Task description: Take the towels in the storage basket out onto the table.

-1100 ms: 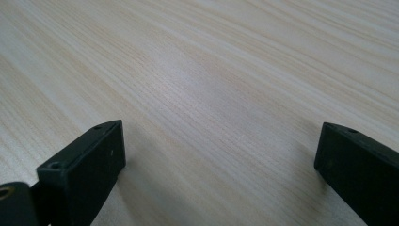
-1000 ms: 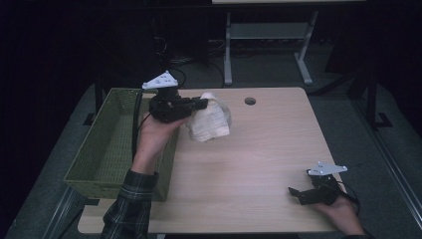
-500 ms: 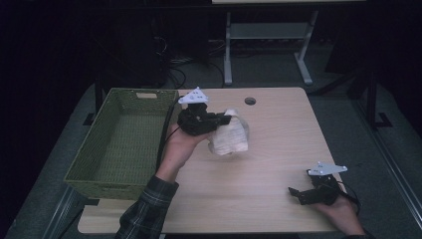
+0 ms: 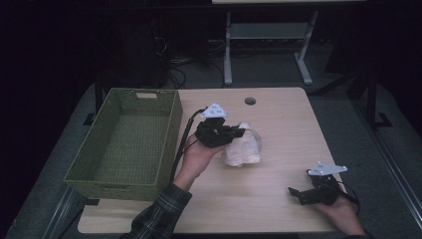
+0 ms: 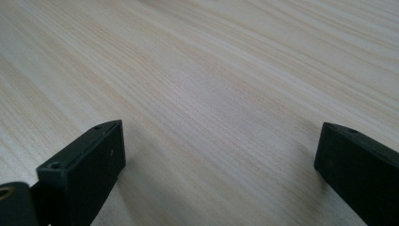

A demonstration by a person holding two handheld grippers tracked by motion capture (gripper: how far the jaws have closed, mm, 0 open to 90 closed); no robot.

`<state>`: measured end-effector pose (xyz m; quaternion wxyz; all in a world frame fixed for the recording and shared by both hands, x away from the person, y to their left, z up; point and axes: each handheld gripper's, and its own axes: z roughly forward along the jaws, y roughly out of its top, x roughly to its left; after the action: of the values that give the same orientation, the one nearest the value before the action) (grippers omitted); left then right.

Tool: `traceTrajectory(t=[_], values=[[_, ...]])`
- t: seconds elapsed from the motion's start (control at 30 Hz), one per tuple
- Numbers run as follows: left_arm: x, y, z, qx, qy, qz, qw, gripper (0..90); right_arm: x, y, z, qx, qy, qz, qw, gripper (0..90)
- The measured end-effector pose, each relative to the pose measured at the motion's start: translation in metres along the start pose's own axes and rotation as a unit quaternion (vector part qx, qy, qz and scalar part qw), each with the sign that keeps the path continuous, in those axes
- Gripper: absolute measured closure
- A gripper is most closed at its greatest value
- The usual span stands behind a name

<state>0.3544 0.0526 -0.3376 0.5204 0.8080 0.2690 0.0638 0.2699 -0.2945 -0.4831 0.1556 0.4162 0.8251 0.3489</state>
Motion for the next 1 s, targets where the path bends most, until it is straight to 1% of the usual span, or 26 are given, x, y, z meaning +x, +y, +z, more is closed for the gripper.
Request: traceTrajectory(t=[0.03,0.13,0.23,0.43,0.5,0.7,0.83,0.9,0.97,1.0], values=[[-0.001,-0.003,0.004,0.000,0.000,-0.003,1.0000,83.7,0.000,0.000,0.000,0.000,0.000,0.000,1.0000,2.0],[-0.002,-0.013,0.015,0.014,-0.004,-0.004,0.9999,83.7,0.000,0.000,0.000,0.000,0.000,0.000,1.0000,2.0],[-0.001,-0.022,0.026,0.031,-0.004,0.000,0.9995,83.7,0.000,0.000,0.000,0.000,0.000,-0.001,1.0000,2.0],[-0.001,-0.039,0.044,0.056,-0.008,0.004,0.9984,83.7,0.000,0.000,0.000,0.000,0.000,-0.001,1.0000,2.0],[-0.001,-0.043,0.049,0.064,-0.008,0.008,0.9979,83.6,0.000,0.000,0.000,0.000,0.000,-0.001,1.0000,2.0],[0.002,-0.055,0.060,0.078,-0.008,0.006,0.9969,83.4,0.000,0.000,0.000,0.000,0.002,-0.001,1.0000,2.0],[0.002,-0.063,0.068,0.091,-0.008,0.004,0.9958,82.9,0.000,0.000,0.000,0.000,0.002,-0.002,1.0000,2.0],[0.003,-0.066,0.072,0.098,-0.007,0.006,0.9951,82.7,0.000,0.000,0.000,0.000,0.002,-0.002,1.0000,2.0],[0.003,-0.069,0.074,0.104,-0.007,0.006,0.9946,81.6,0.000,0.000,0.000,-0.001,0.002,-0.003,1.0000,2.0],[0.004,-0.070,0.076,0.107,-0.009,0.005,0.9942,79.6,0.000,0.000,0.000,-0.001,0.002,-0.003,1.0000,2.0]])
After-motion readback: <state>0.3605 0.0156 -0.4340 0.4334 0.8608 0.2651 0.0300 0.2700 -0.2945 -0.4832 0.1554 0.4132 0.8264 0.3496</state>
